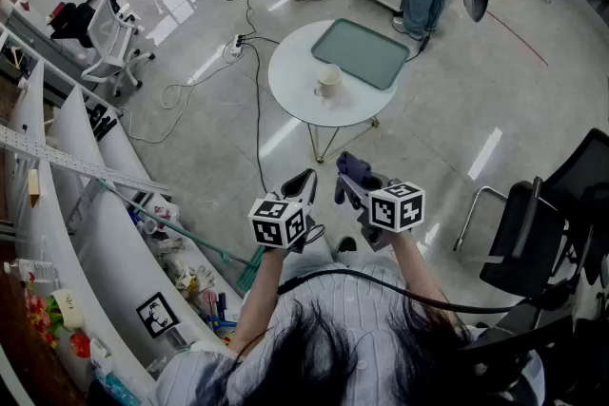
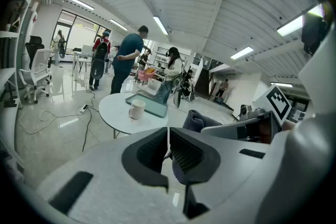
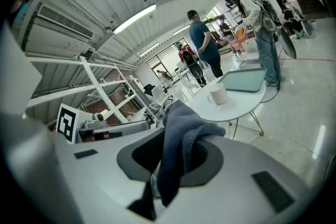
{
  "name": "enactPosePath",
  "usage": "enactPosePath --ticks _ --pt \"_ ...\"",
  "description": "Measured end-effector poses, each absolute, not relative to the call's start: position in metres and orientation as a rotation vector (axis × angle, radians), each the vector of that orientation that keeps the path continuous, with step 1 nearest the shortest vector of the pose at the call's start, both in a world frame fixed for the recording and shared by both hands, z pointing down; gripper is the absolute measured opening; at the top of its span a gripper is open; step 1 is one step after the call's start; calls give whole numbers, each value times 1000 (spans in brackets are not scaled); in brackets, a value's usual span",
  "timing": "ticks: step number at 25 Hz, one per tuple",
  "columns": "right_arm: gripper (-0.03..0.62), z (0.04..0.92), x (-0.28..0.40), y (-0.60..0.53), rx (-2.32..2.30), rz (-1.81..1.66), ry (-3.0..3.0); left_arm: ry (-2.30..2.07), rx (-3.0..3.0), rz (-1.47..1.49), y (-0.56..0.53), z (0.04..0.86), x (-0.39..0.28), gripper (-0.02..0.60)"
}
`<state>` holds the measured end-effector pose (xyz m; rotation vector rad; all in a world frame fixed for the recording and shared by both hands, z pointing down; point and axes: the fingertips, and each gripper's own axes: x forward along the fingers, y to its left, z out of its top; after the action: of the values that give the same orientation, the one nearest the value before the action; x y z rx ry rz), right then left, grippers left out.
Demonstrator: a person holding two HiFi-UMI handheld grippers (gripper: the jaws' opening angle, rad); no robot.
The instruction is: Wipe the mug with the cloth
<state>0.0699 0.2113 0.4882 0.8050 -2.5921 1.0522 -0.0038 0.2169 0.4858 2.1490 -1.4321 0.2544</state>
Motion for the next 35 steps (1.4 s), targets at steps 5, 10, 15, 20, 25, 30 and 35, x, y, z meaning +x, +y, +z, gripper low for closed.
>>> enactPosePath --ticks 5,10,15,20,25,30,35 --pt "80 488 72 209 801 1048 -2590 -1433 2146 258 215 486 -2 20" --pt "80 490 75 207 804 1076 -2600 -1436 2138 263 215 490 -1 20" --pt "80 494 78 205 796 1102 -2599 -1445 2122 268 214 492 0 20" --pt "80 497 77 201 787 1121 -2600 -1448 2116 286 210 495 -3 20" --pt "80 495 73 184 789 1130 -2605 -1454 2122 295 193 491 -7 20" --pt "80 500 70 165 811 1136 -2587 -1419 2175 334 170 494 -8 20" --pt "80 509 56 137 838 1145 -2551 -1370 2200 373 136 503 -19 20"
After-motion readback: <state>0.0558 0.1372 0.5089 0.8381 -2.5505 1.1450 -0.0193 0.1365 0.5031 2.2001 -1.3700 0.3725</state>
